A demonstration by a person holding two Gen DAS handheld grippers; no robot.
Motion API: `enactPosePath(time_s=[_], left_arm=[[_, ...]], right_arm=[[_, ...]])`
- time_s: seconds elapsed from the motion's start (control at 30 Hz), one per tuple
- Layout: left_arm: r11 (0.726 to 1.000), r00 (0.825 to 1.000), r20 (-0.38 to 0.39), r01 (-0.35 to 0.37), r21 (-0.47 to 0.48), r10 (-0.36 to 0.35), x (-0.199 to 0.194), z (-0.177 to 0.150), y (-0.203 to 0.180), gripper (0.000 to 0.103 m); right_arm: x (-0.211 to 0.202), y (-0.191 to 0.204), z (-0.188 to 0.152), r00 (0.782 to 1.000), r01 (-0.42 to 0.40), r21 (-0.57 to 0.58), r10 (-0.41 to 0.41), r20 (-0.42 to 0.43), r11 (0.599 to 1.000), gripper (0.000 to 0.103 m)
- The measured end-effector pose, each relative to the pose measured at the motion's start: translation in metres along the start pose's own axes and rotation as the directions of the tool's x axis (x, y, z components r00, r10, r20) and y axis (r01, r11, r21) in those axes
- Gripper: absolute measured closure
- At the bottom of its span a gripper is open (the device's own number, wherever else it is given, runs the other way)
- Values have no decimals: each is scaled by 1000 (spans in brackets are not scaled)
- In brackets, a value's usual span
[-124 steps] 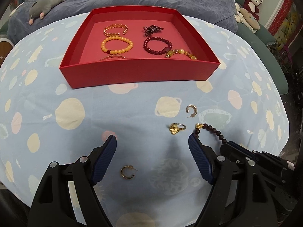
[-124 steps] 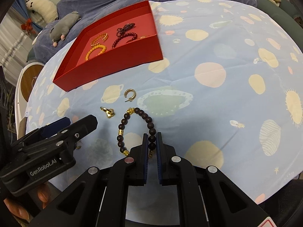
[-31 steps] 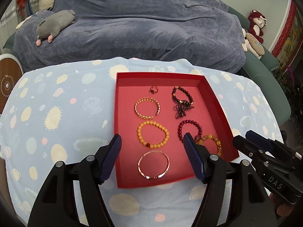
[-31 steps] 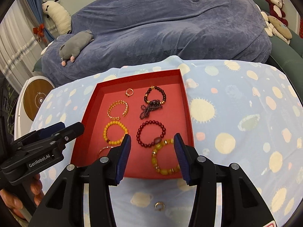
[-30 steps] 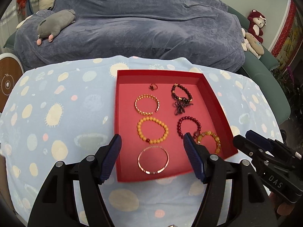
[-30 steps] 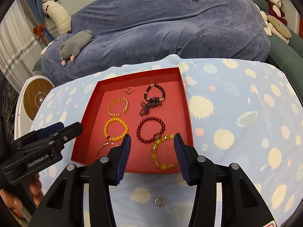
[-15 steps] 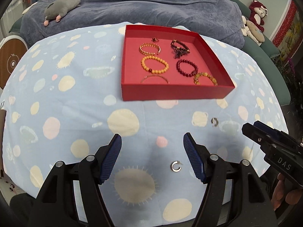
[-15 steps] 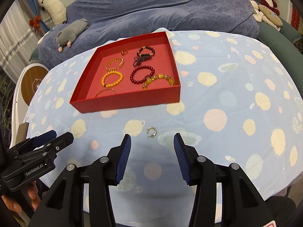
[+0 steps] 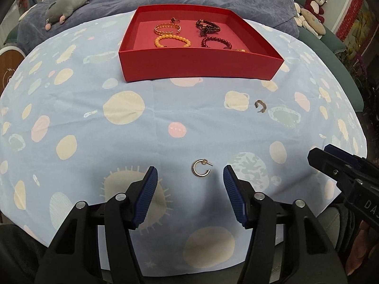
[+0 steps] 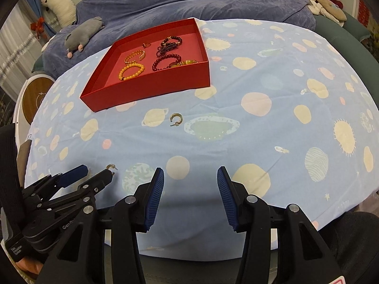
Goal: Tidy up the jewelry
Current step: 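Grasp the silver hoop earring with the left tool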
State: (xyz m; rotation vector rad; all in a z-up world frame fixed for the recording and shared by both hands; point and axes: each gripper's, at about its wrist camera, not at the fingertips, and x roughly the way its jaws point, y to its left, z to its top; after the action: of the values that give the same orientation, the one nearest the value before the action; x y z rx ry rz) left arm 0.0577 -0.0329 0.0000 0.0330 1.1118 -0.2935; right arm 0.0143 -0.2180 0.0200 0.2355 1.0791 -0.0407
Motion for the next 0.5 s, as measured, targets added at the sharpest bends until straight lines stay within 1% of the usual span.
enactPosePath(time_s=[0.03, 0.07, 0.1, 0.17, 0.27, 0.3, 0.37, 0.43, 0.5], left_arm=[[1000, 1000, -1, -6, -2, 6, 2, 0, 0, 49], [1000, 1000, 1, -10, -1, 10, 4, 0, -1, 51], [1000, 1000, 2, -9, 4, 9, 5, 0, -2, 56], [1000, 1000, -6, -16, 18, 16, 9, -1, -5, 60], [998, 999, 6, -33, 51, 32, 9, -3, -10, 65], [998, 999, 7, -35, 57, 35, 9, -3, -10, 70], [998, 999, 9, -35, 59, 35, 9, -3, -10, 75], [998, 999, 9, -32, 54, 32, 9, -2, -9, 85], [999, 1000, 4, -23, 48, 23, 9, -1, -7, 87]], right_arm=[[0, -2, -1, 1000, -1, 5, 1, -1, 1000, 57], [1, -3, -1, 1000, -3, 9, 3, -1, 1000, 57], [1, -3, -1, 1000, -4, 13, 4, -2, 1000, 57], [1, -4, -1, 1000, -3, 15, 3, -2, 1000, 57], [1, -5, -1, 1000, -4, 18, 4, -1, 1000, 57], [2, -6, -1, 1000, -5, 20, 5, -2, 1000, 57], [2, -6, -1, 1000, -6, 20, 6, -3, 1000, 57], [3, -5, -1, 1000, -6, 19, 6, -6, 1000, 57], [4, -5, -1, 1000, -7, 18, 7, -8, 1000, 57]])
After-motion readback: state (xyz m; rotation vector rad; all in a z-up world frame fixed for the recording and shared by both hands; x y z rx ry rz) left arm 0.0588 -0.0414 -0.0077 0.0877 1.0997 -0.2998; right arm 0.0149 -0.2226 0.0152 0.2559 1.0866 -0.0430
